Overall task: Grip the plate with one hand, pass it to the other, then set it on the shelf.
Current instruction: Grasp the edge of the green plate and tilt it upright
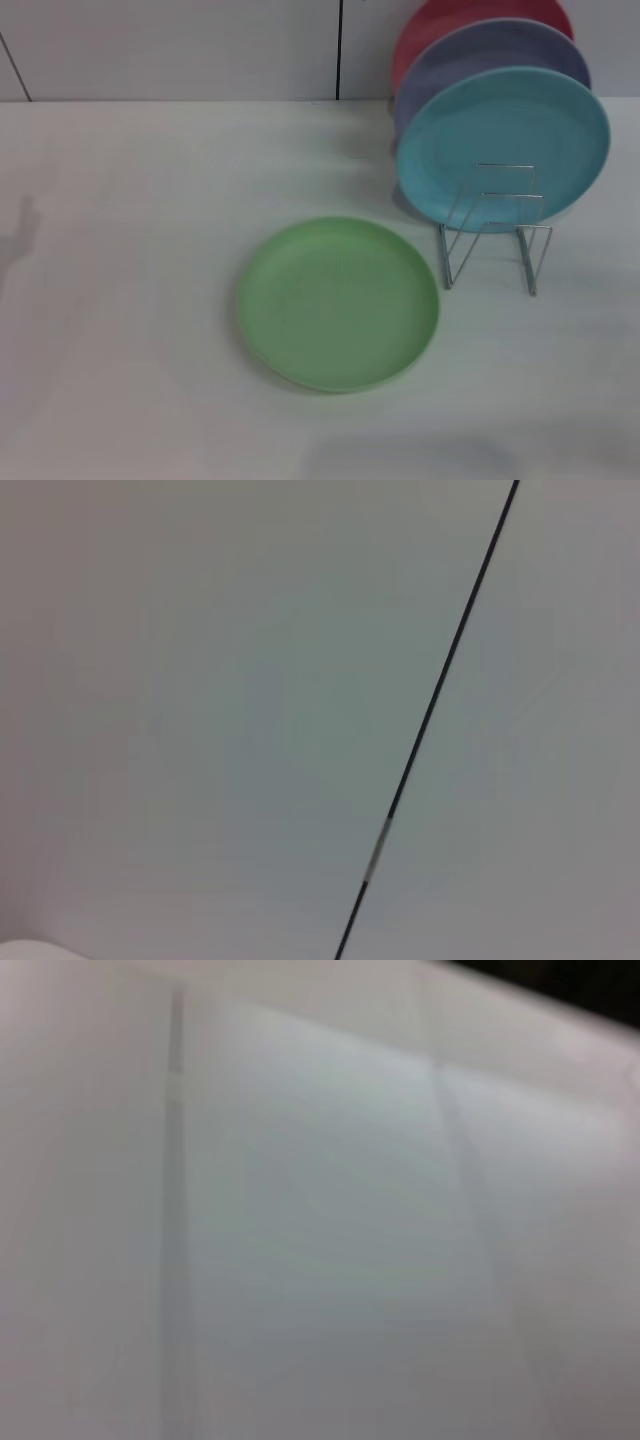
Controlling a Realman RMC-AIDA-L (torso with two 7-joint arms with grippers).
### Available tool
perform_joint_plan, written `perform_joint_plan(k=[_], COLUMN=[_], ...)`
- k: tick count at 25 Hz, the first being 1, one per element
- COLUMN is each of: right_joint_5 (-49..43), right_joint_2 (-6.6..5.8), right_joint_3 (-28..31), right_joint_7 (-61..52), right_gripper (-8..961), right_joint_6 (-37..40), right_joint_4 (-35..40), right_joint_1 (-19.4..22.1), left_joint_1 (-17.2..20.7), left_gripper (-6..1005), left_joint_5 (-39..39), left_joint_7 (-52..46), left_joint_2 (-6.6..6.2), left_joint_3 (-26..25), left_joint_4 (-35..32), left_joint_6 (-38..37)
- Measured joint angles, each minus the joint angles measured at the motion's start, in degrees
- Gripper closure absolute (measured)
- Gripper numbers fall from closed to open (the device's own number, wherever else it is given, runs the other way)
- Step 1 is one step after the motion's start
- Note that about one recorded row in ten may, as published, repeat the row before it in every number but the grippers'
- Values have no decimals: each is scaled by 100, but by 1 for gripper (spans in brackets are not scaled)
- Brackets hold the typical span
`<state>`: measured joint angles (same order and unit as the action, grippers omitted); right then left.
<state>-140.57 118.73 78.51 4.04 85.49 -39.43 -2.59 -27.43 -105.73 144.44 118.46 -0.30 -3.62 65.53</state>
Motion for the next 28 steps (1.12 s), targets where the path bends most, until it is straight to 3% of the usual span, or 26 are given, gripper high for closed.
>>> perform_joint_plan(k=[4,7,12,20,28], right_joint_5=[-1199,-1654,-1761,-1771,-1774], right_joint_2=[25,58,57,44,58], right_joint_3=[-62,-376,-1065,-1220,-1227], right_joint_7=[-1524,-1730,-2088,-2069,-2020], right_gripper=[239,239,239,239,240], right_joint_6=[822,1164,1029,954,923], right_joint_4=[1372,1876,2048,2163,2234], right_joint_1=[-502,-717,-850,-1088,-1112], left_joint_1=[57,95,162,174,80], left_gripper=[230,230,230,242,242], left_joint_5=[54,87,130,224,262], left_joint_7=[29,45,50,-54,-2411], left_joint_2=[8,11,11,-20,-27], left_joint_3=[58,164,499,822,2172], left_joint_4=[139,207,217,146,-1199], left_joint_6=[380,593,939,1257,562])
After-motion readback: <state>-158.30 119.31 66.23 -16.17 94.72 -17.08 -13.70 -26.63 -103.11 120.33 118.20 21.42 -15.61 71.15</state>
